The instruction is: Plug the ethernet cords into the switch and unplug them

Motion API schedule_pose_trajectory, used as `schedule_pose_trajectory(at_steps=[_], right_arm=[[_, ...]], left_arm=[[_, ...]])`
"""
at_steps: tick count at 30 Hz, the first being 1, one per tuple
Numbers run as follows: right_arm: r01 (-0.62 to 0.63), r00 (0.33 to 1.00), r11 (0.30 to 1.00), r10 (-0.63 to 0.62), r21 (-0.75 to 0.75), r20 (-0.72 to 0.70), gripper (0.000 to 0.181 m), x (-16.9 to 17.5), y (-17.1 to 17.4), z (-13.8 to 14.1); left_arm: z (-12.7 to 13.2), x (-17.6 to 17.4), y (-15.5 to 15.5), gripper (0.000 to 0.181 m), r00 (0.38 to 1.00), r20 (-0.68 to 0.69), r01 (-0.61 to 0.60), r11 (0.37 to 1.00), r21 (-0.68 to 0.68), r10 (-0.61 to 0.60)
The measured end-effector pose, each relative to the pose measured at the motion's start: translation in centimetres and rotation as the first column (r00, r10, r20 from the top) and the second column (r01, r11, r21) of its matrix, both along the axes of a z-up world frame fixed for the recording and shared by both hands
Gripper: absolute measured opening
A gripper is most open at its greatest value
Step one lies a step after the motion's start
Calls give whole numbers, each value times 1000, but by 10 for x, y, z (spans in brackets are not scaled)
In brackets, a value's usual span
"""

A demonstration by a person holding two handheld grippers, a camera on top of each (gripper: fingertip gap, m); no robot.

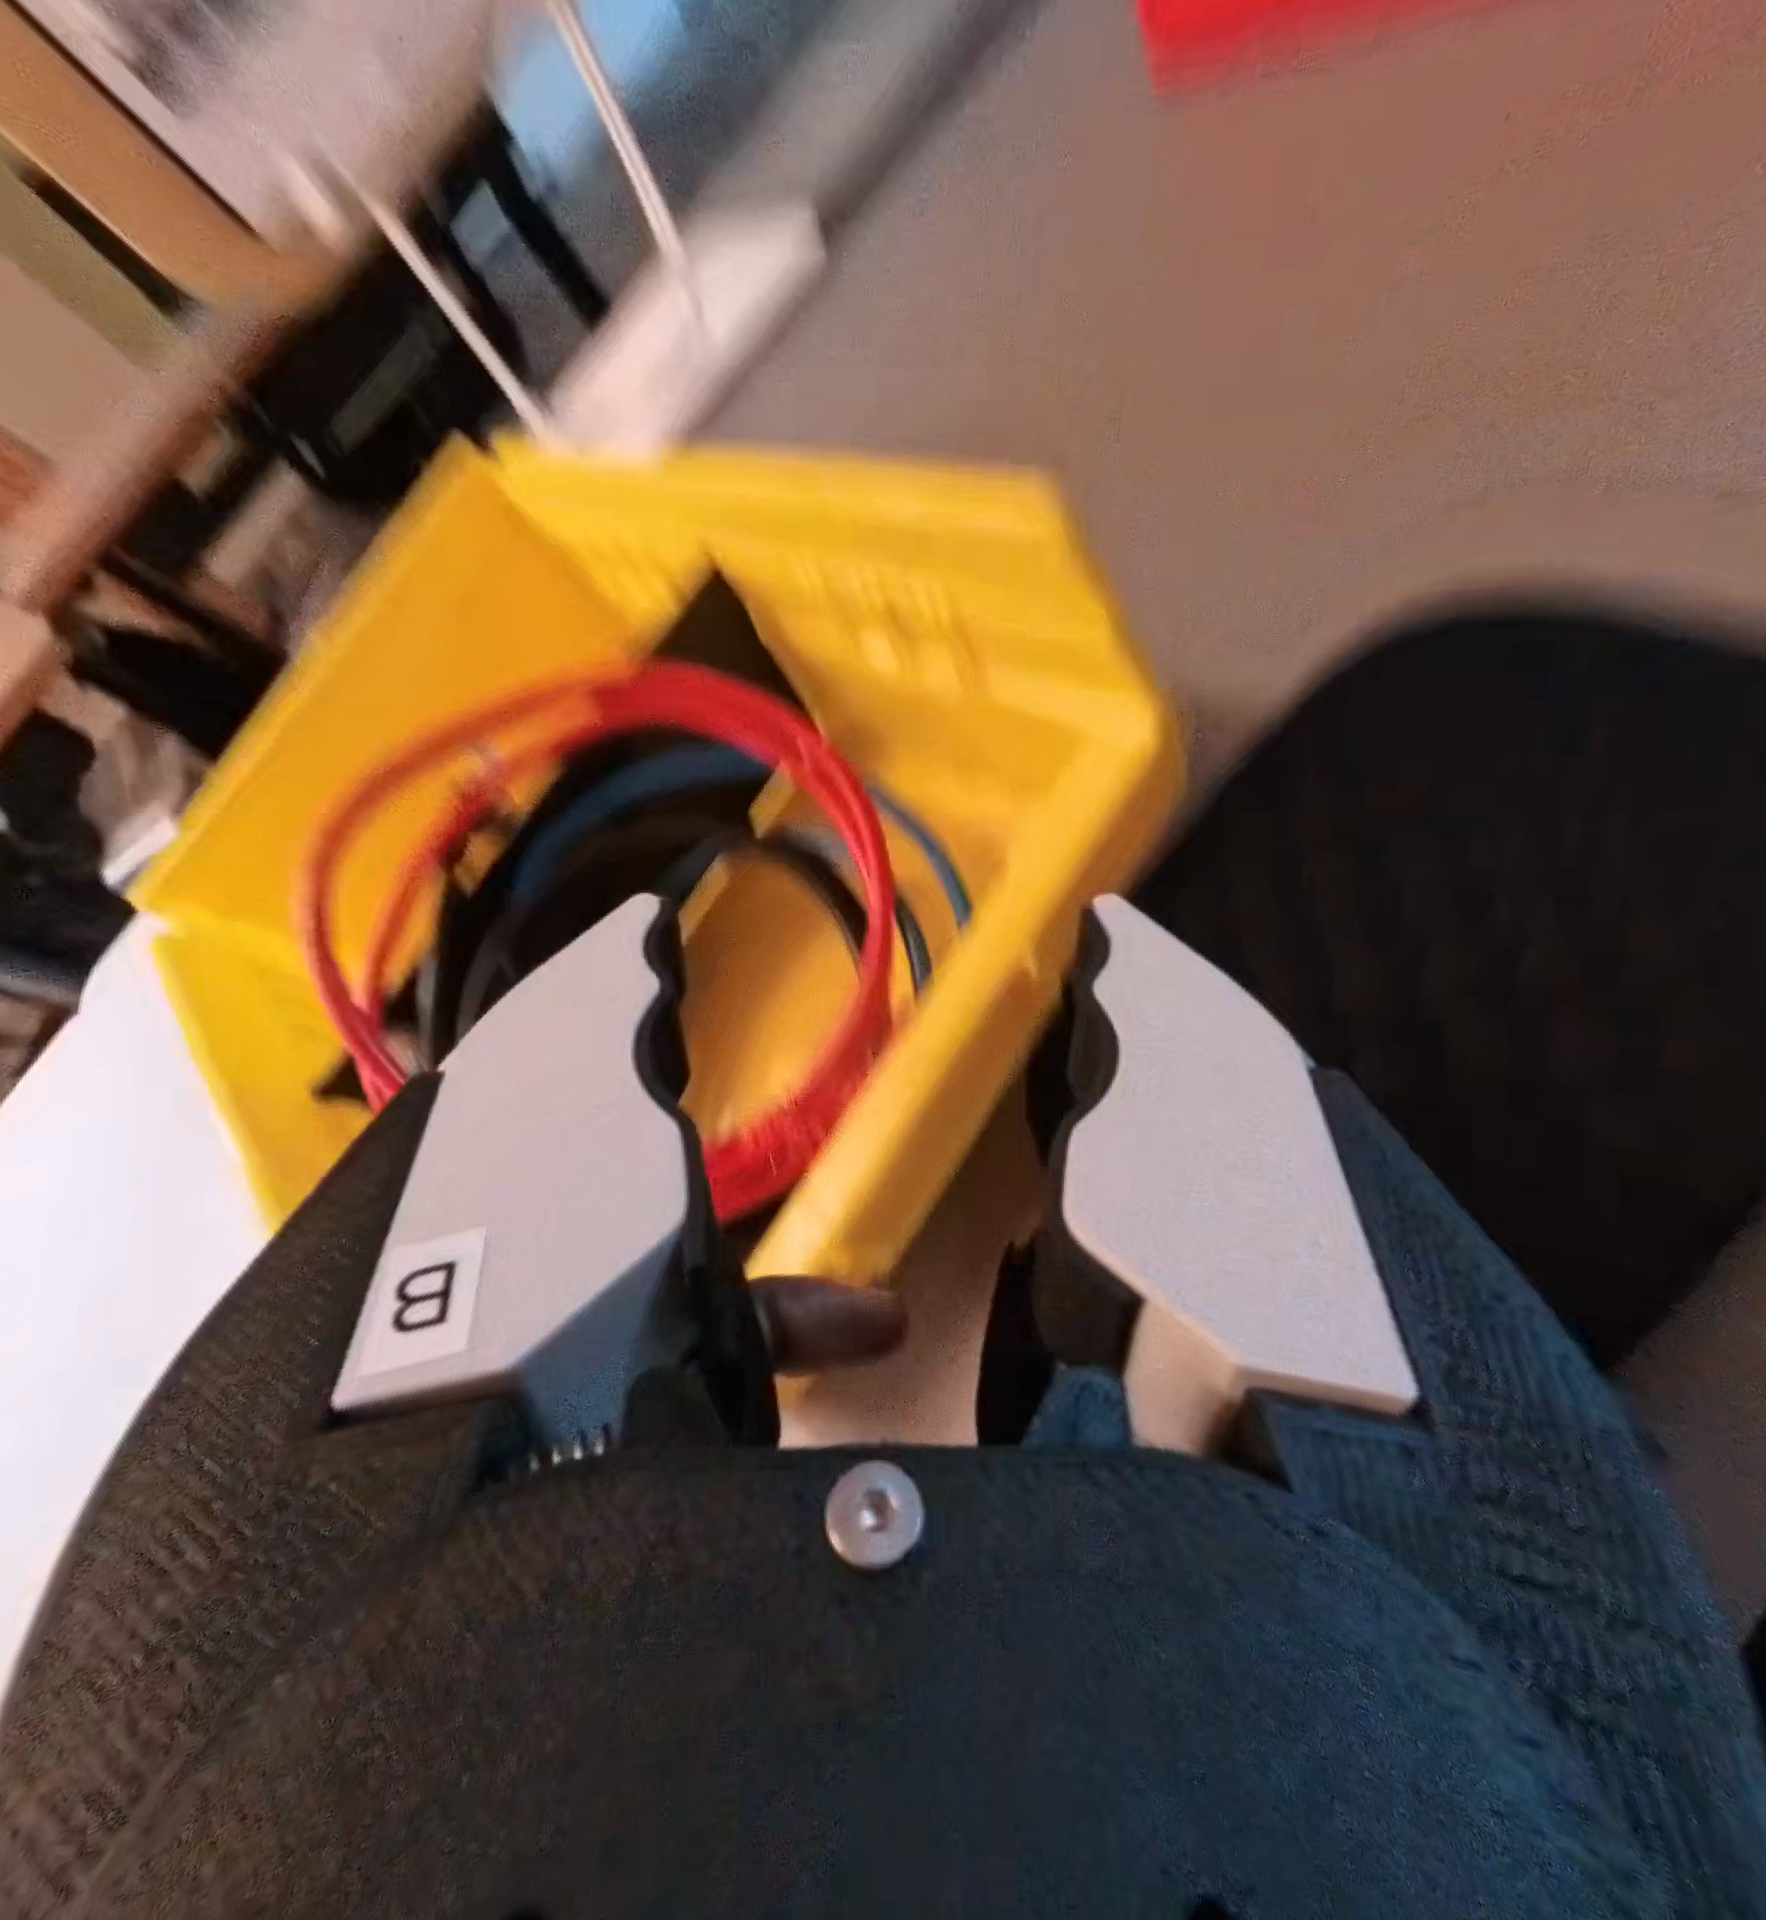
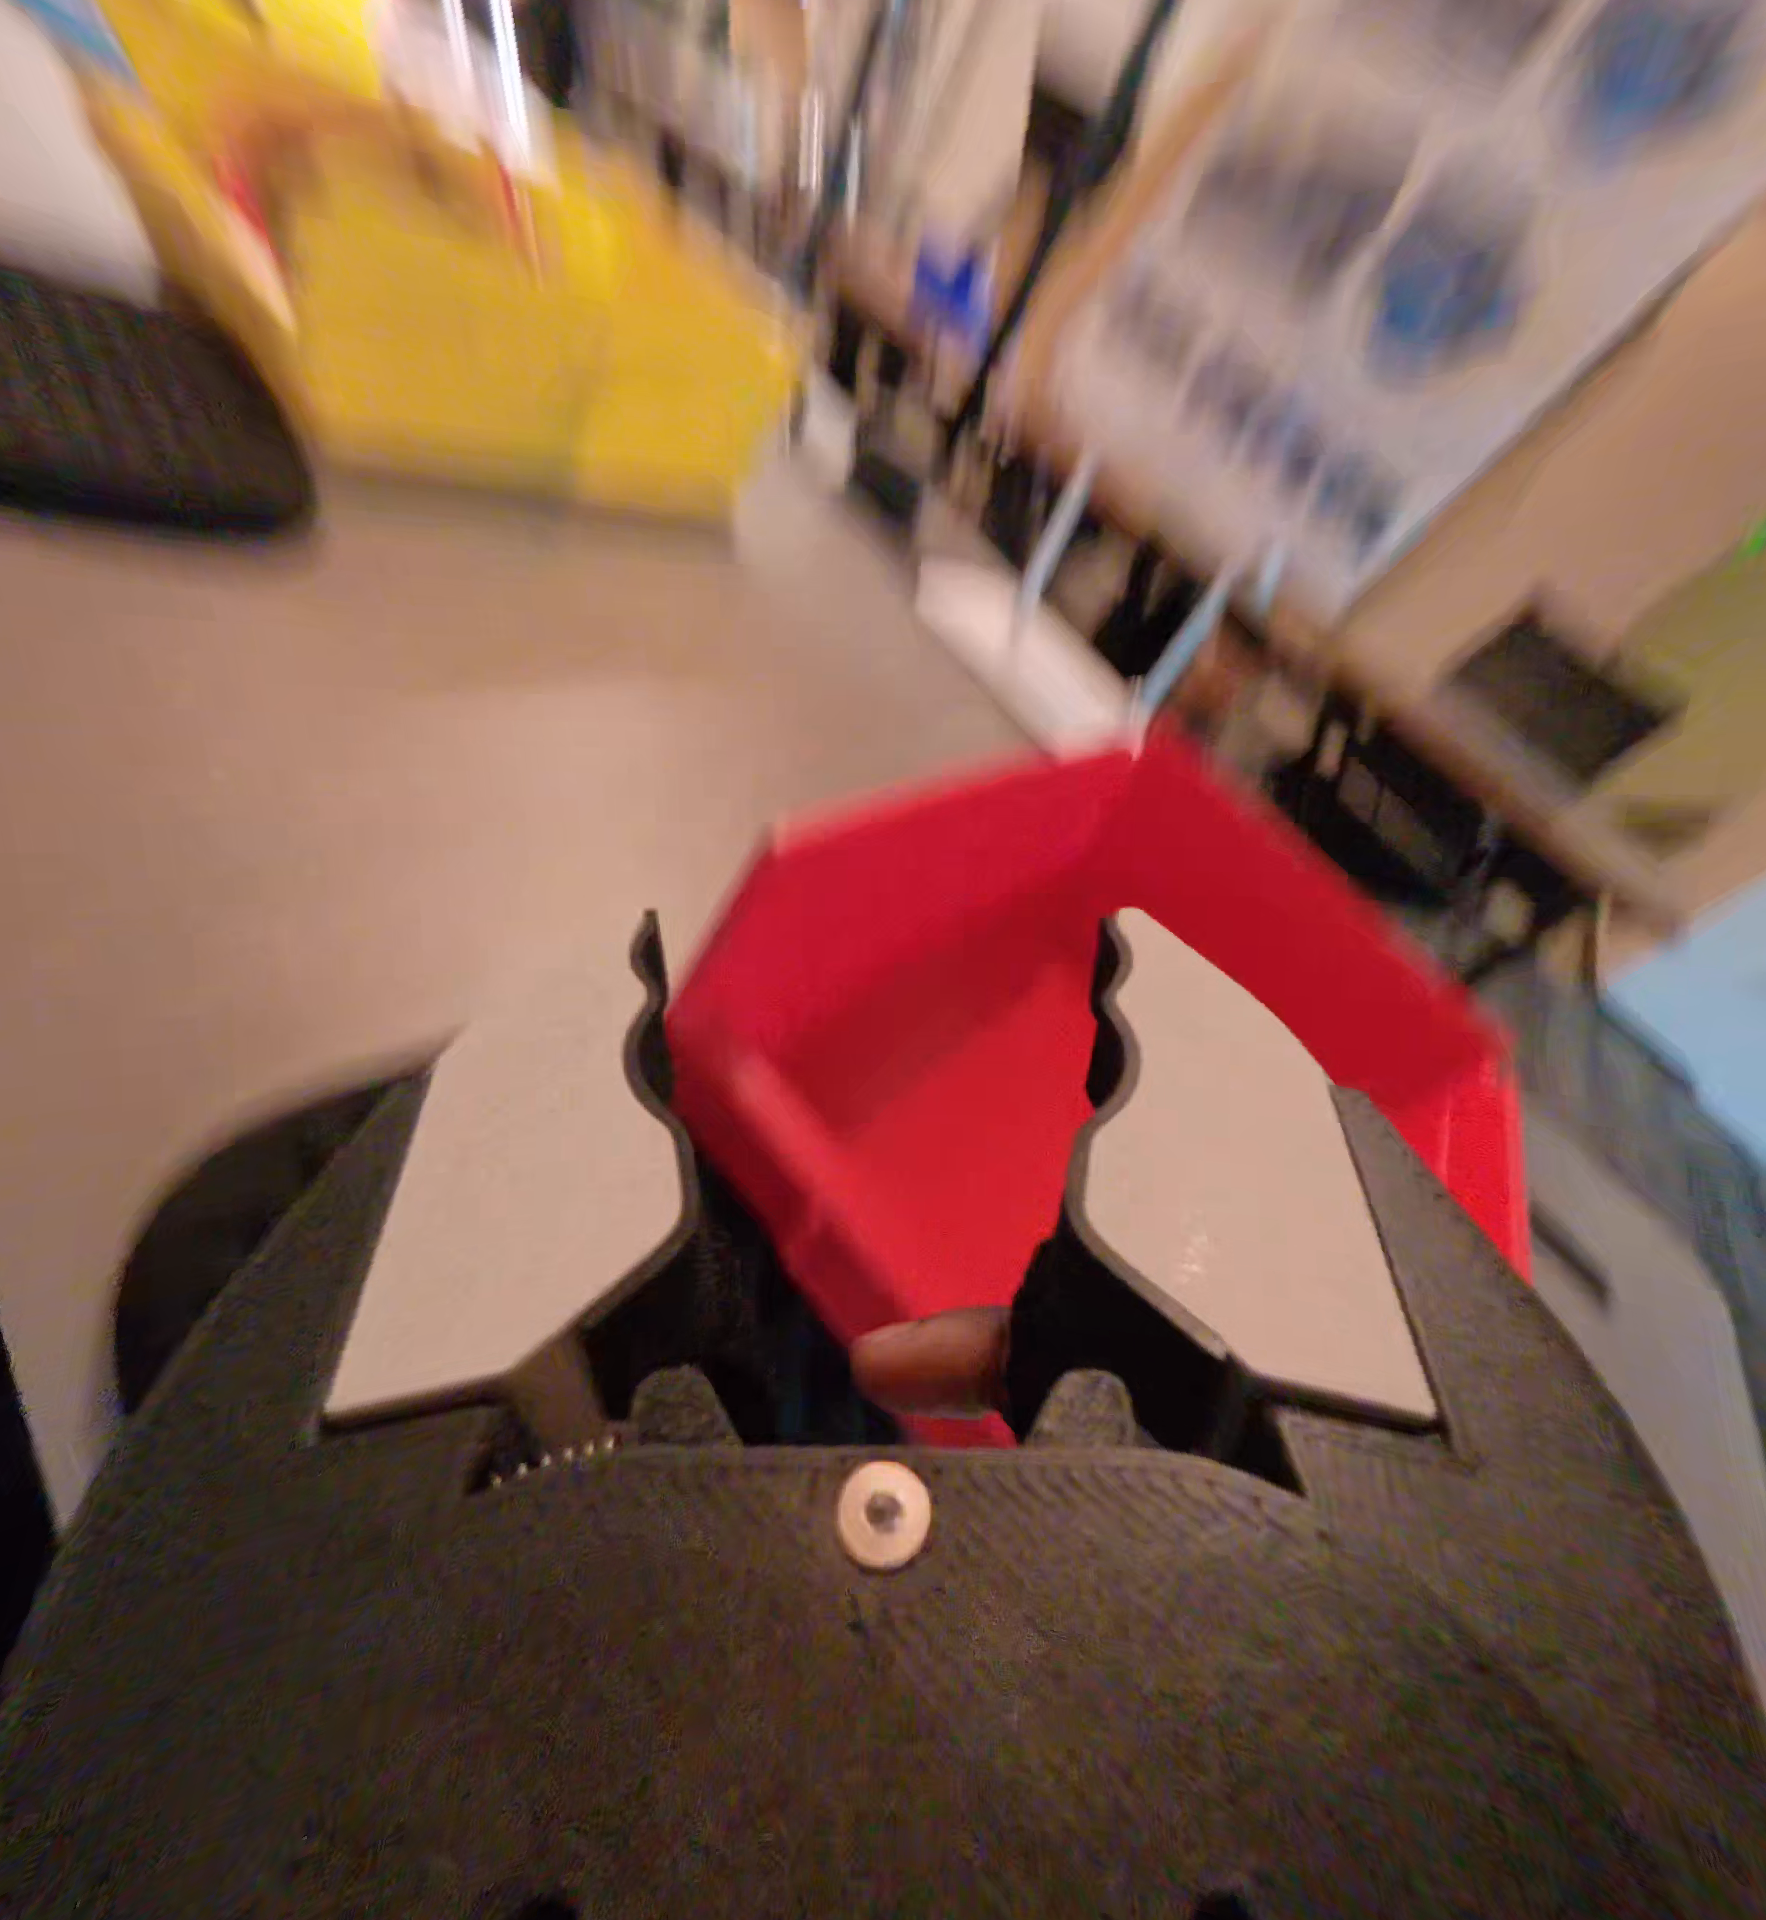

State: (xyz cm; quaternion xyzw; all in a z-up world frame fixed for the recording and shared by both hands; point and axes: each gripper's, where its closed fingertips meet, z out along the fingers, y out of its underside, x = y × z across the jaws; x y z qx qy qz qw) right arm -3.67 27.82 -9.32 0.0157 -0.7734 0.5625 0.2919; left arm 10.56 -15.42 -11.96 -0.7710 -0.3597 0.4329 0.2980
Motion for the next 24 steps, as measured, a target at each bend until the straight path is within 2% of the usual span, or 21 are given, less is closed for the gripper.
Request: schedule_pose_trajectory(at_steps=[1,3,5,7,8,10,13,15,18,21,24], right_arm=[[-73,997,984,66,-162,-50,80,11,-5,25],[-202,979,893,175,-402,-103,83,31,-8,62],[-284,956,823,283,-492,-77,90,45,-14,73],[-337,930,809,367,-481,-35,92,56,-25,67],[-352,921,819,389,-453,-13,94,58,-32,59],[-369,915,848,403,-379,11,96,61,-44,42],[-379,915,872,403,-311,14,96,62,-54,27],[-382,914,876,406,-295,21,97,63,-56,23],[-380,915,869,403,-316,8,95,63,-52,27],[-376,916,853,400,-363,-8,92,61,-46,35],[-371,919,839,392,-399,-29,89,60,-44,43]], left_arm=[[26,-5,5,73,997,-79,18,995,103,-10],[69,-17,5,78,992,-127,37,965,261,-3],[97,-41,-13,78,994,-83,-34,939,341,66],[102,-70,-32,87,994,64,-103,939,329,87],[98,-87,-44,92,981,166,-152,941,302,105],[82,-121,-71,103,916,364,-272,930,248,170],[42,-158,-108,112,740,613,-416,905,92,278],[15,-172,-126,110,627,699,-448,893,-38,344],[-23,-173,-149,105,469,770,-383,885,-265,433],[-46,-176,-164,96,409,781,-285,879,-383,472],[-62,-160,-169,101,309,833,-146,889,-434,458]])
